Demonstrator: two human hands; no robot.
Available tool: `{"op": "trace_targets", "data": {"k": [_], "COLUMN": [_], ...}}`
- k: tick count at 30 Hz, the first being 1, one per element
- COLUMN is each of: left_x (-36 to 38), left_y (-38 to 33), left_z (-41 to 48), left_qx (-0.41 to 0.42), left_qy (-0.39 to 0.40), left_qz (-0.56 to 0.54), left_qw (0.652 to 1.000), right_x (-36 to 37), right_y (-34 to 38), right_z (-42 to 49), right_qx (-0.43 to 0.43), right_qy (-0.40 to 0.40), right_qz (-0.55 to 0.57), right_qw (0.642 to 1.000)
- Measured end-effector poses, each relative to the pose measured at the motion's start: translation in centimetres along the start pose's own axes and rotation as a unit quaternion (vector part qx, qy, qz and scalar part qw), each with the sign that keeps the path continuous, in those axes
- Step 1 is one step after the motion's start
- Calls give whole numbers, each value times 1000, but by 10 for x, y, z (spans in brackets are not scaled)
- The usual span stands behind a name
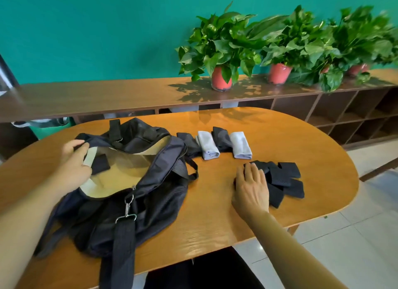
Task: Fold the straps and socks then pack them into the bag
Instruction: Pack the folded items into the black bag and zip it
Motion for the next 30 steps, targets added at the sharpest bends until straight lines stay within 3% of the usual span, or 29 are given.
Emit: {"op": "trace_targets", "data": {"k": [4,12,16,19,21,24,26,30], "left_x": [7,2,-5,-9,-11,-14,-14,-14], "left_y": [-3,-14,-13,-10,-5,0,2,9], "left_z": [0,-9,-11,-12,-11,-8,-7,-6], "left_qx": [-14,-31,-23,-8,1,20,26,32], "left_qy": [-5,-12,-7,-8,-7,-1,-1,-1], "left_qz": [15,0,-21,-32,-40,-51,-53,-50], "left_qw": [1000,999,999,999,999,999,998,998], "right_x": [12,-5,-34,-66,-80,-71,-55,-35], "right_y": [-15,-16,7,60,109,187,231,292], "right_z": [-8,-7,-3,-6,-9,-11,-6,21], "right_qx": [30,2,3,-95,-169,-259,-278,-239], "right_qy": [52,37,-87,-199,-224,-163,-91,22], "right_qz": [-49,-48,100,173,216,218,154,102], "right_qw": [997,998,991,960,935,926,944,965]}}
Point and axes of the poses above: each hand's wrist, its own z-axis towards the middle knuckle, its own x-axis out of the palm, y = z × x, the point moved 3 cm from there along z, towards the middle knuckle, and after that the axes turned 9 degrees about -y, right-handed, at the moved point
